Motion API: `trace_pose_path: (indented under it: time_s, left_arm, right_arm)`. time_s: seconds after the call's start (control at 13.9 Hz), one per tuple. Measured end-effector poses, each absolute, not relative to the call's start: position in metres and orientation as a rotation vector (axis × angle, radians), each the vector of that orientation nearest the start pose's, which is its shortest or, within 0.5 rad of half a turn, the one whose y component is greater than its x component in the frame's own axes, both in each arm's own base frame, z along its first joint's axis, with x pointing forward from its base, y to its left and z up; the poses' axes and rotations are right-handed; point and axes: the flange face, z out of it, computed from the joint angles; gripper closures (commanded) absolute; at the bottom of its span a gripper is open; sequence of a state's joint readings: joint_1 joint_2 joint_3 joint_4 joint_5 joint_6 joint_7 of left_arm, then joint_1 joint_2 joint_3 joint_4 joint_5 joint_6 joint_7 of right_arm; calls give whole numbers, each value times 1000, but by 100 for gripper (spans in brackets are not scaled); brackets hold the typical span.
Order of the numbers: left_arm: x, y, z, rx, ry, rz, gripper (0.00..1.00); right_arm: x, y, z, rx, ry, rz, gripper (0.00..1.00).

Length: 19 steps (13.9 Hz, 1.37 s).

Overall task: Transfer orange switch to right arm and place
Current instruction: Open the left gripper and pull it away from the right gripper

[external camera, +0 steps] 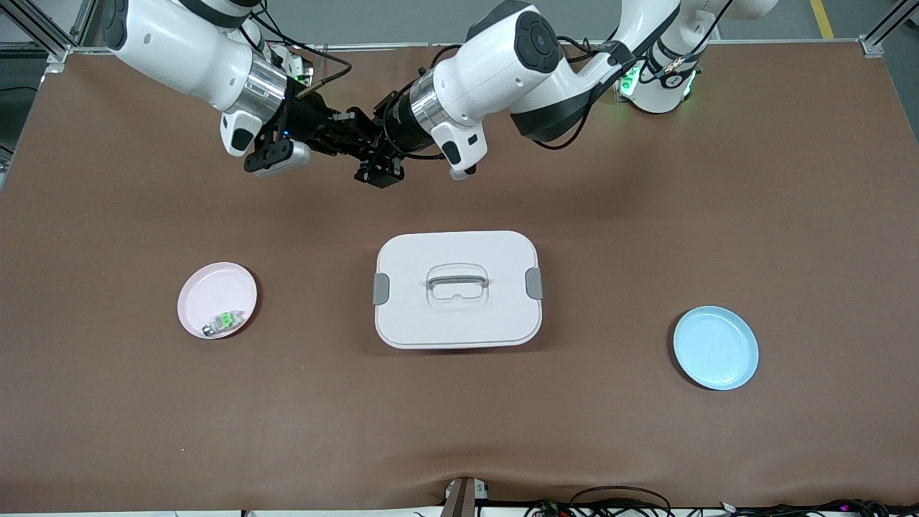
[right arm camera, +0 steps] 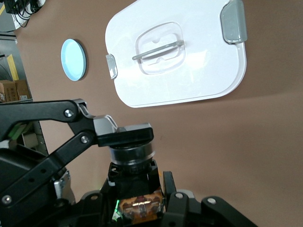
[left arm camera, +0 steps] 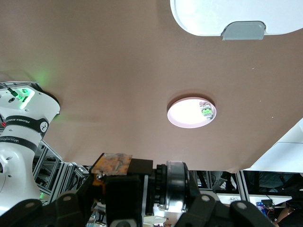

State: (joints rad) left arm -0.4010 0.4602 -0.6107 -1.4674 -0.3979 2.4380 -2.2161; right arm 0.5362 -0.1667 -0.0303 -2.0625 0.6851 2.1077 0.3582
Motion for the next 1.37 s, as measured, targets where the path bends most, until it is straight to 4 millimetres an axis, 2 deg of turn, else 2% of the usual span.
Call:
trace_pose_path:
  time_s: [0.14, 0.22, 0.65, 0.79, 0.93, 1.08, 1.22, 1.37]
  left_arm:
    - [453, -562, 522, 1763, 1757, -784, 28]
    - [453, -561, 523, 1761, 1756, -783, 0]
    - [461, -556, 529, 1741, 1756, -776, 0]
    - [462, -555, 530, 1737, 1755, -774, 0]
    - [465, -551, 533, 1738, 1749, -763, 0]
    - [478, -538, 537, 1773, 1694, -699, 0]
    - [494, -519, 538, 1833, 1612, -625, 0]
    - [505, -498, 539, 1946, 1510, -557, 0]
  right_arm:
    - [451, 283, 540, -2478, 183, 95, 100]
    - [451, 283, 541, -2477, 180, 92, 100]
    - [452, 282, 544, -2486, 162, 80, 100]
    - [453, 281, 544, -2505, 65, 37, 100]
    - [455, 277, 543, -2530, -107, -34, 100]
    - [457, 265, 536, -2615, -364, -87, 100]
    - [463, 242, 528, -2679, -674, -117, 100]
    - [474, 209, 522, -2702, -959, -135, 100]
